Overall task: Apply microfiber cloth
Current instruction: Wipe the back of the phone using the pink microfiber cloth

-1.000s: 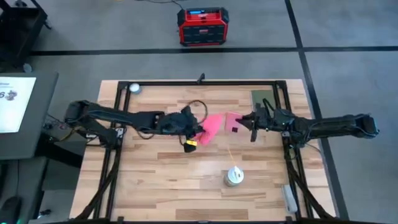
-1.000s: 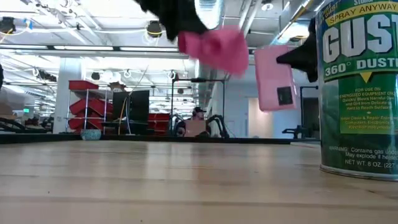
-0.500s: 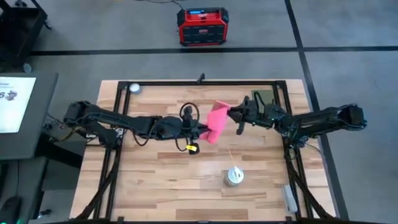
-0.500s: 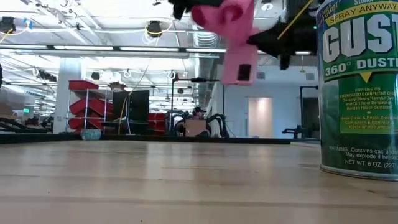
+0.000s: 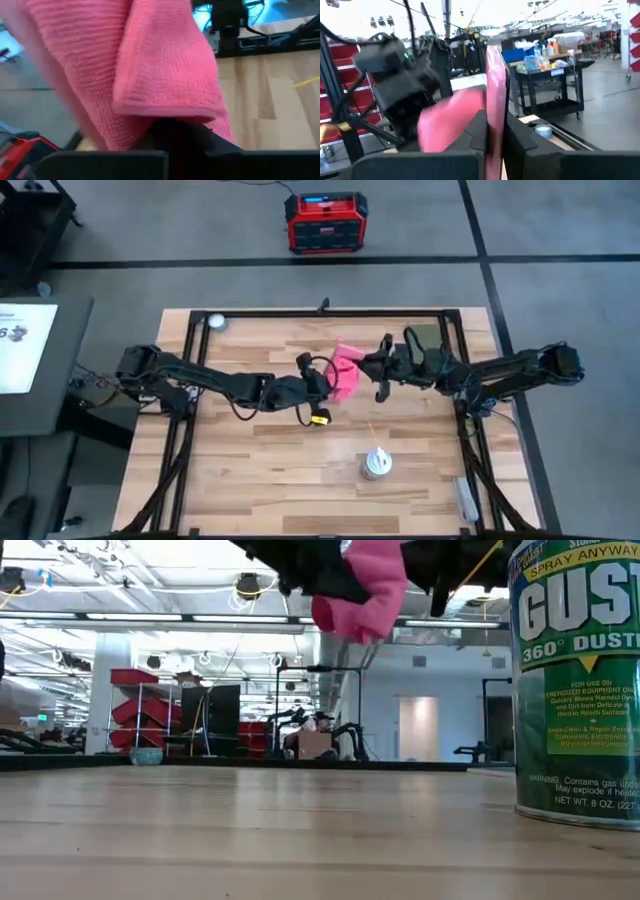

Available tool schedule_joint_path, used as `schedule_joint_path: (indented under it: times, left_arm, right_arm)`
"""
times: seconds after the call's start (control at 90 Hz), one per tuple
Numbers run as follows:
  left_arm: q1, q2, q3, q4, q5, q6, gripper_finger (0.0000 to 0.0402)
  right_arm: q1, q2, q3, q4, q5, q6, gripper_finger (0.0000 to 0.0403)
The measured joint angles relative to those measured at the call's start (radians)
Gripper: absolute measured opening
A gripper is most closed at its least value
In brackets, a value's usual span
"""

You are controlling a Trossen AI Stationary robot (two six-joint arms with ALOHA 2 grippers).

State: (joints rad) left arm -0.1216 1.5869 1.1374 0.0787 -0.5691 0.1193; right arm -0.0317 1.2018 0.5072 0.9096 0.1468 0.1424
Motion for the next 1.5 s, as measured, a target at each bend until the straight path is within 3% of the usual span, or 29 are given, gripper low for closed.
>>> schedule_joint_path:
  times: [0.333,0.667,1.1,1.367,1.5]
  left_arm:
    - [0.035,-0.060,0.000,0.027,0.019,0.026,0.0000]
    - [0.004,0.037,-0.083,0.195,0.040,-0.093,0.0000]
    - [0.053,-0.105,-0.014,0.198,0.000,0.146,0.0000]
    - [0.047,-0.020,-0.038,0.140,0.049,-0.009,0.0000]
    - [0.019,0.058,-0.076,0.245,0.077,-0.069,0.0000]
  right_arm:
    - [0.061,0.000,-0.001,0.005,0.086,-0.015,0.0012]
    - [0.063,0.002,-0.003,0.004,0.063,-0.016,0.0012]
    - [0.063,0.000,-0.001,0.007,0.072,0.009,0.0012]
    - [0.064,0.002,-0.003,-0.005,0.073,-0.009,0.0012]
    - [0.065,0.002,-0.003,-0.003,0.055,-0.018,0.0012]
